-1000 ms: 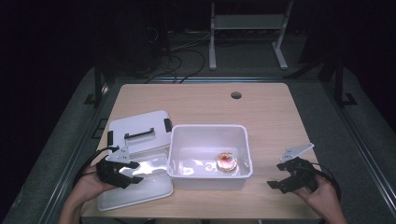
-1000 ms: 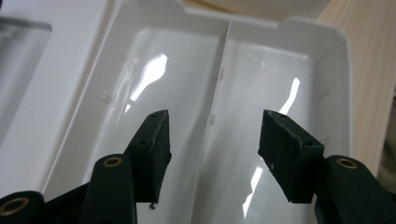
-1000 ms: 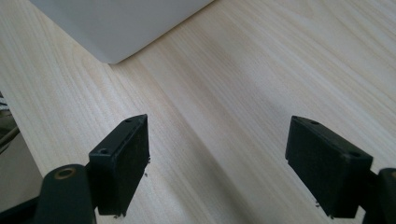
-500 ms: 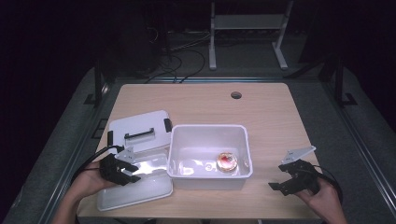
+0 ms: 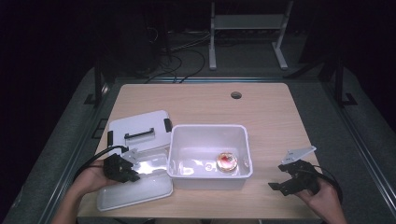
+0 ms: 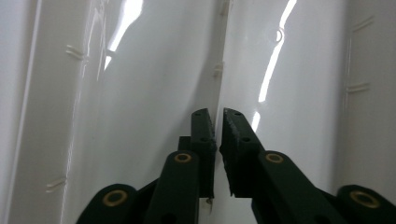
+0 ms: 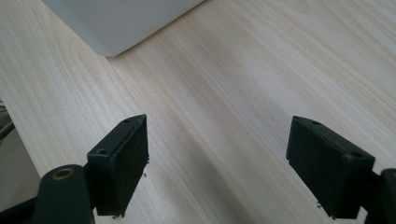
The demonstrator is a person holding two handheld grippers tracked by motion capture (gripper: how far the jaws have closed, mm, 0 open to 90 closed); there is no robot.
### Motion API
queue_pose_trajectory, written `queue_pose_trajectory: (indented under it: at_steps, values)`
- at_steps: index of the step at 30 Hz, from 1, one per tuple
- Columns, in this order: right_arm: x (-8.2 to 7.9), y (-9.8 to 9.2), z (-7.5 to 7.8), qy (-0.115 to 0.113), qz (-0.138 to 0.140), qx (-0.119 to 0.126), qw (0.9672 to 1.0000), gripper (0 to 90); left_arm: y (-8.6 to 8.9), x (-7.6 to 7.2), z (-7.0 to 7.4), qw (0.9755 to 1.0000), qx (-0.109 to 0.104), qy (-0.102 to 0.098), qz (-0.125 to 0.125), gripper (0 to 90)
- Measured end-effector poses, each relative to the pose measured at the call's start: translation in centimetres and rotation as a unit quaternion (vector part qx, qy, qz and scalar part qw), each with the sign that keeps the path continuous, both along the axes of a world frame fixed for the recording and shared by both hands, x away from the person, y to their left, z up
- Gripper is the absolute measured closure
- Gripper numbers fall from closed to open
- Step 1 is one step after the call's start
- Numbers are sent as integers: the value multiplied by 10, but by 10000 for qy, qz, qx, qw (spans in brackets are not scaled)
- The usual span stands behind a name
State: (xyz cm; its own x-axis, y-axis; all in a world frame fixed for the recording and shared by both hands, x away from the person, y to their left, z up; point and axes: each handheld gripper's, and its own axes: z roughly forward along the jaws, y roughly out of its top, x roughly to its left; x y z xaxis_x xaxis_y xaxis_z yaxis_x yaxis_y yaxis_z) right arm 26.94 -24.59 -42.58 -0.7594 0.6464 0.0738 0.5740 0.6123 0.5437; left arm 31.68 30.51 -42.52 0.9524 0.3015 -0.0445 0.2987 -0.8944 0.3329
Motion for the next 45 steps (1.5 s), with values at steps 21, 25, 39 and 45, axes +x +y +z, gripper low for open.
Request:
queue_pose_trajectory:
  at_steps: [21,25,39,45]
  values:
    - [1,-2,-1,-13,-20,44,10000,195,16,-5,22,9999,-3,78,-84,892]
    - [1,-4,0,-22,-48,49,10000,195,25,-7,38,10000,13,20,-56,893]
    - [1,-2,-3,21,-39,33,10000,194,52,-13,109,9997,-43,-194,139,892]
    - [2,0,-4,19,-2,0,10000,192,46,-12,139,9994,-45,-351,52,893]
